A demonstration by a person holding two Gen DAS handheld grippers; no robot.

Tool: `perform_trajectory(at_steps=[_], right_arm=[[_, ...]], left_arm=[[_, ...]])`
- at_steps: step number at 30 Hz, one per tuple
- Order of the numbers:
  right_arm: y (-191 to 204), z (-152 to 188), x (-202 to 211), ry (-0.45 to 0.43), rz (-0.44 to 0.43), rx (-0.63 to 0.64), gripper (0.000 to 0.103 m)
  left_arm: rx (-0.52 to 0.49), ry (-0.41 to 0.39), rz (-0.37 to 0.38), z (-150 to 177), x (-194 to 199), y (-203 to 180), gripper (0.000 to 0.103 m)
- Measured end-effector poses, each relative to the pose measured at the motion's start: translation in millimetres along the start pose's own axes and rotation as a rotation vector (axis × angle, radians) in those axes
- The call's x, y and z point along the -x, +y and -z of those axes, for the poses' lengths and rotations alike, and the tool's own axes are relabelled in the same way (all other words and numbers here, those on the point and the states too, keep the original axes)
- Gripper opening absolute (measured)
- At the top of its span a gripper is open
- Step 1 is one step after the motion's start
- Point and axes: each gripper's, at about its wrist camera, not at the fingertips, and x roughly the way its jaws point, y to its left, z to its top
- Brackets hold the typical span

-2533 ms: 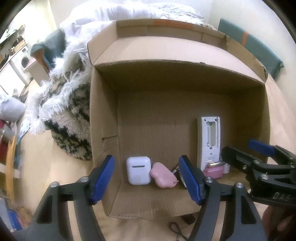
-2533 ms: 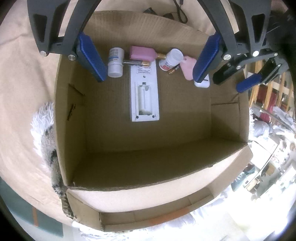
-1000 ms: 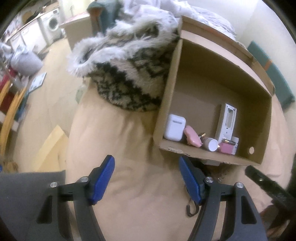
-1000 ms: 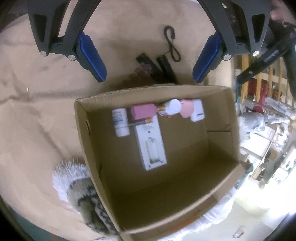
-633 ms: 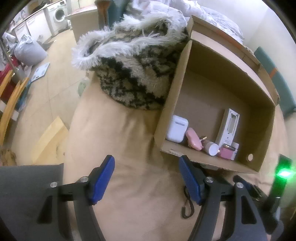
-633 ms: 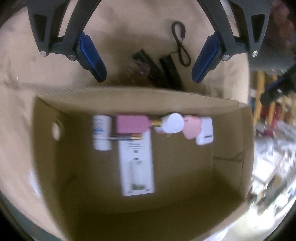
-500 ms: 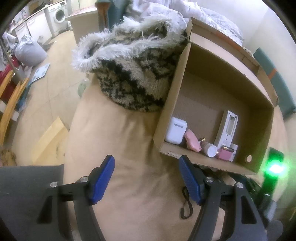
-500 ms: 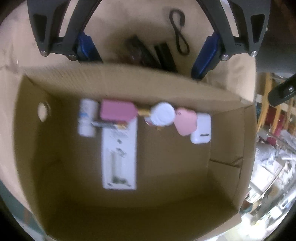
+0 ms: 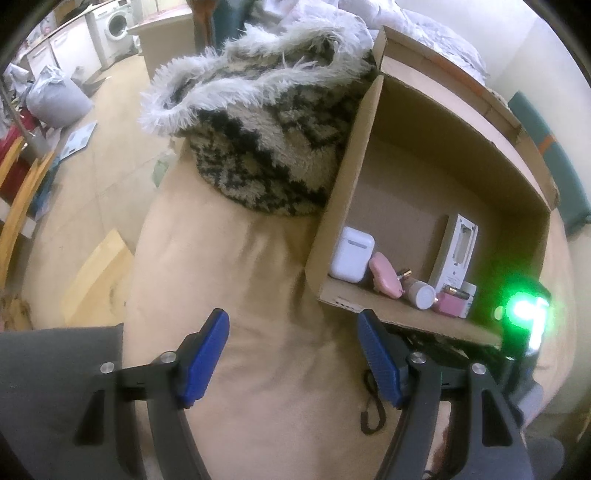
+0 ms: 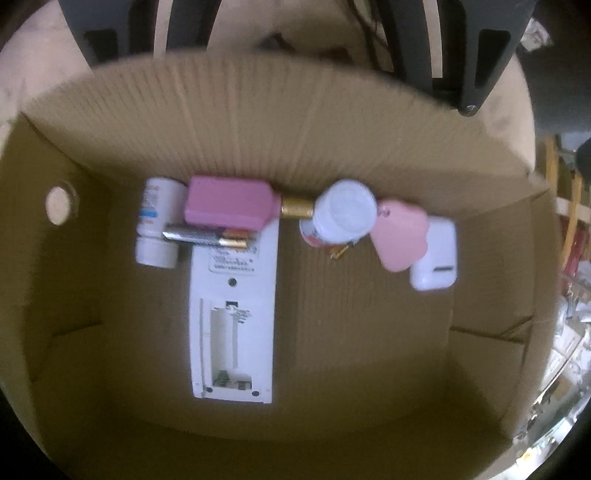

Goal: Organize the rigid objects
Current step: 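Withdraw both open tools from the box toward the remaining cables, then grasp the white plug with the right tool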

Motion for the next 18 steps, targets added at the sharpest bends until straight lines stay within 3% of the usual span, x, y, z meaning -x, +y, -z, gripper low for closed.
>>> perform_trajectory(at_steps=[9,18], right_arm=[[-16.9,21.7,57.1,0.005,-0.102,-0.023,0.061],[-38.3,22.2,106.1,-0.166,-0.175,-0.017,0.06]], left_arm=[[-0.021,0.028,-0.006,4.3,-9.4,-5.1,0.069],[-0.064,0.086,0.01,17.5,-28.1,-17.4,0.069]])
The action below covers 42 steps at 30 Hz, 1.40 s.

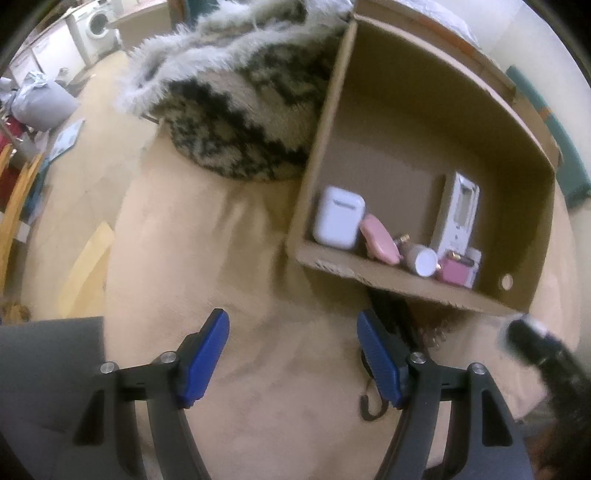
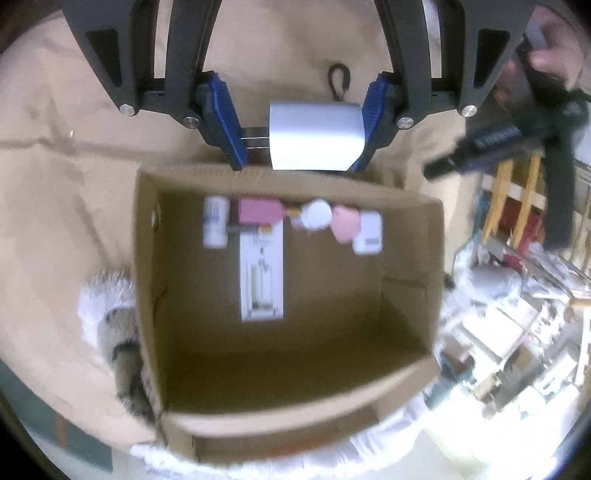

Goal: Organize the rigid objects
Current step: 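Grasp the white plug with the right tool, then lift the white plug with right tool while left tool grasps black flashlight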

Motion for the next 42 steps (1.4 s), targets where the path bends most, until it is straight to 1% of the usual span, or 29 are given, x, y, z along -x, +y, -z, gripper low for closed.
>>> perform_trajectory(at_steps=[2,5,8,10,11,12,14,15,19,22,23,24,26,31,34,37,42], right_arm=[[-6.2,-0.5,8.4,-0.039,-0.017,-0.015,0.06],[-13.9,-2.0,6.3,-0.062,-0.018,-0.036,0.06],[-17.5,-10.0,14.2,-0.099,-0.029,-0.049,0.06],[-21.7,-13.2,26.5,-0.118,-0.035,-0.052,0.06],[-23.6,-15.3,29.1,-0.125,-0.04,-0.054,0.06],[-25.3,-16.9,30.8,-0.13,-0.047,-0.061,0.06],[-28.9,-18.3,33.4,-0.138,-0.061,-0.073,0.06],[-30.9,-19.1,34.7,-0.141,-0.066,-0.079,0.06],[-36.6,-21.0,40.2,-0.15,-0.087,-0.099,0.06],[-36.9,-22.0,42.0,-0.153,-0.105,-0.107,0.06],[-36.3,-22.5,41.5,-0.151,-0.109,-0.108,0.06],[-35.3,-22.8,40.8,-0.148,-0.112,-0.107,0.06],[-32.9,-23.4,39.9,-0.146,-0.113,-0.099,0.06],[-32.3,-21.3,36.3,-0.131,-0.1,-0.087,0.06],[-33.2,-20.3,32.1,-0.115,-0.077,-0.082,0.06],[-33.4,-18.8,30.4,-0.108,-0.059,-0.075,0.06],[-31.9,-13.6,33.4,-0.112,-0.029,-0.06,0.06]], left_arm=[[-0.015,0.019,0.01,4.4,-6.4,-4.1,0.069],[-0.045,0.046,0.011,10.9,-19.2,-15.3,0.069],[-0.065,0.072,0.032,14.2,-31.5,-32.7,0.065],[-0.05,0.112,0.062,14.9,-43.4,-44.2,0.061],[-0.032,0.137,0.083,14.9,-50.8,-49.0,0.057],[-0.013,0.164,0.099,14.9,-59.0,-53.1,0.055],[0.011,0.196,0.103,14.4,-72.1,-59.3,0.052],[0.016,0.198,0.089,14.1,-77.6,-62.5,0.052],[-0.034,0.187,0.036,16.5,-91.0,-76.4,0.053],[-0.035,0.179,0.008,16.7,-92.7,-80.9,0.053],[-0.032,0.178,0.0,17.2,-93.1,-82.0,0.049],[-0.043,0.177,-0.006,18.1,-94.0,-84.2,0.037],[-0.084,0.182,-0.013,20.0,-96.5,-89.4,0.018],[-0.111,0.172,-0.012,24.0,-89.2,-84.6,0.017],[-0.109,0.152,-0.035,27.3,-75.6,-68.0,0.017],[-0.099,0.13,-0.036,30.1,-61.0,-57.7,0.017],[-0.107,0.047,-0.022,31.8,-20.0,-43.9,0.017]])
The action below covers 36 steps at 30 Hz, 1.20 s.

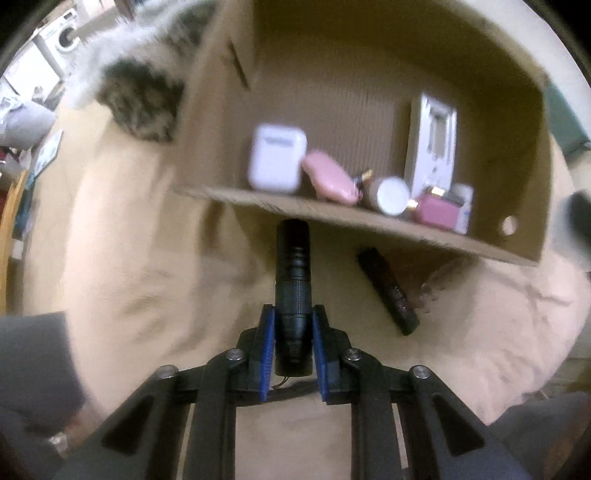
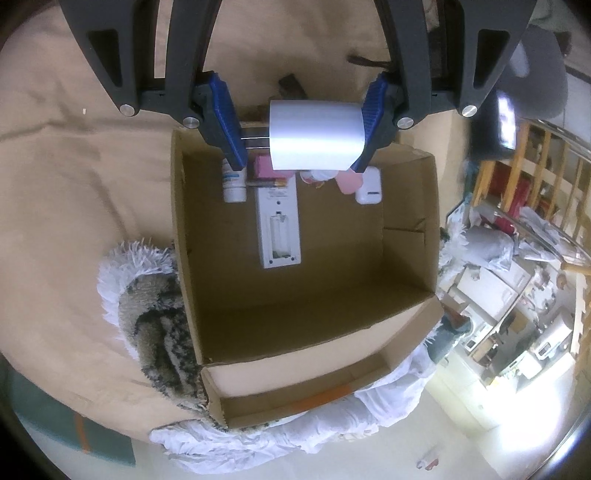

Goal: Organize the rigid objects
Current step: 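Lift the white plug with right tool while left tool grasps black flashlight, then carry the plug and flashlight into the box and open both tools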

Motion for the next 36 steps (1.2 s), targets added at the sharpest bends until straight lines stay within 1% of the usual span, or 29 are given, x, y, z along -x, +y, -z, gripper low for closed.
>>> perform_trajectory(at_steps=[6,10,13,19,21,24,27,29,31,33,36], right_arm=[[7.5,7.2,10.3,-0.028,0.022,0.048,0.06],[9.0,8.0,19.7,-0.042,0.032,0.058,0.06],[10.1,7.9,27.8,-0.046,0.039,0.05,0.06],[17.1,-1.8,50.3,-0.085,0.018,0.026,0.06],[22.5,-11.2,59.4,-0.105,0.008,0.027,0.06],[32.9,-29.0,72.1,-0.139,-0.004,0.052,0.06],[43.4,-49.3,78.6,-0.166,-0.005,0.084,0.06],[48.2,-61.8,78.5,-0.172,-0.005,0.101,0.06],[51.7,-71.1,75.4,-0.173,-0.004,0.118,0.06],[52.2,-78.7,68.3,-0.17,0.001,0.127,0.06],[43.6,-84.3,49.9,-0.148,0.003,0.116,0.06]], left_arm=[[-0.013,-0.109,0.033,6.2,52.9,12.3,0.017],[-0.02,-0.169,0.07,1.3,90.2,16.4,0.017],[-0.043,-0.233,0.097,-2.6,123.9,13.7,0.017],[-0.095,-0.397,0.131,-31.8,191.1,1.8,0.017],[-0.105,-0.447,0.143,-45.3,214.0,0.2,0.017],[-0.097,-0.506,0.17,-63.7,235.9,-0.7,0.017],[-0.082,-0.545,0.174,-85.0,244.8,-2.9,0.017],[-0.08,-0.551,0.178,-99.5,243.4,-7.4,0.017],[-0.092,-0.555,0.177,-114.6,233.7,-15.3,0.017],[-0.091,-0.535,0.18,-125.7,215.8,-20.4,0.017],[-0.093,-0.469,0.167,-137.7,176.4,-29.3,0.017]])
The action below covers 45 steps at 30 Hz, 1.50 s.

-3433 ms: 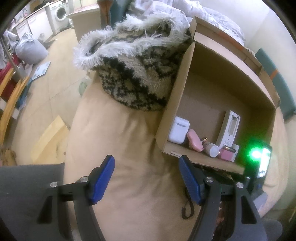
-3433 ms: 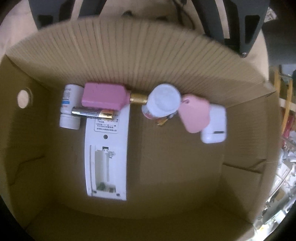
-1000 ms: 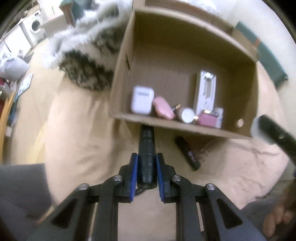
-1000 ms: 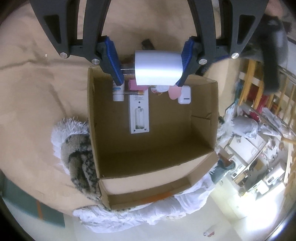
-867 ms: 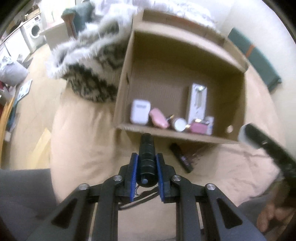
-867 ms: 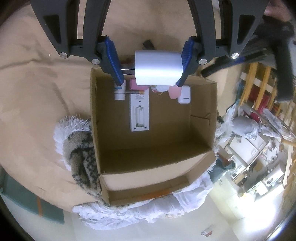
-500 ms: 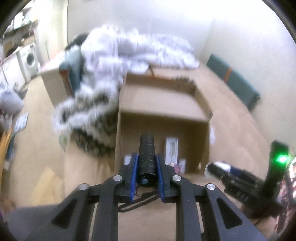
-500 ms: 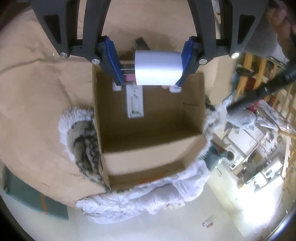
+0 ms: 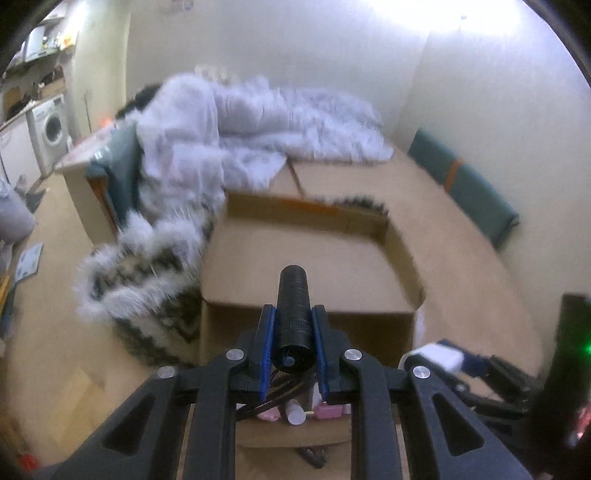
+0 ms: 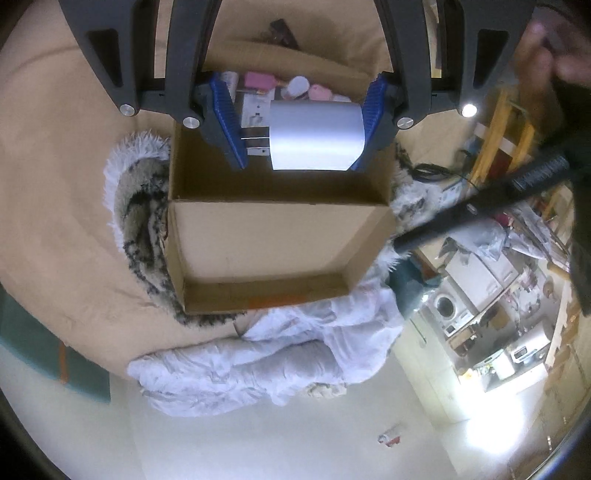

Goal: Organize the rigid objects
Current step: 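Carry the plug and flashlight into the box and open both tools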

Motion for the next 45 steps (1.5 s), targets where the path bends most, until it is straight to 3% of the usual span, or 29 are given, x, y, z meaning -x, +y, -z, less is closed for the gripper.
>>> perform_trajectory(at_steps=[9,17,26,38,45], right_arm=[[-26.9,25.0,-65.4,0.1,0.01,-0.031,0.06],[-30.3,49.4,-100.3,0.211,0.019,-0.03,0.06],[-27.2,50.0,-129.9,0.287,0.072,0.002,0.06],[-40.5,48.6,-140.2,0.326,0.083,-0.079,0.061],[-42.3,49.5,-143.2,0.332,0.068,-0.096,0.061]], left_arm=[[-0.038,0.189,-0.081,55.2,-101.8,8.0,0.017],[-0.044,0.276,-0.119,88.3,-138.8,26.2,0.017],[-0.054,0.335,-0.163,111.4,-156.8,41.9,0.018],[-0.074,0.321,-0.176,118.0,-161.9,31.7,0.017],[-0.11,0.307,-0.221,121.1,-161.1,12.5,0.02]])
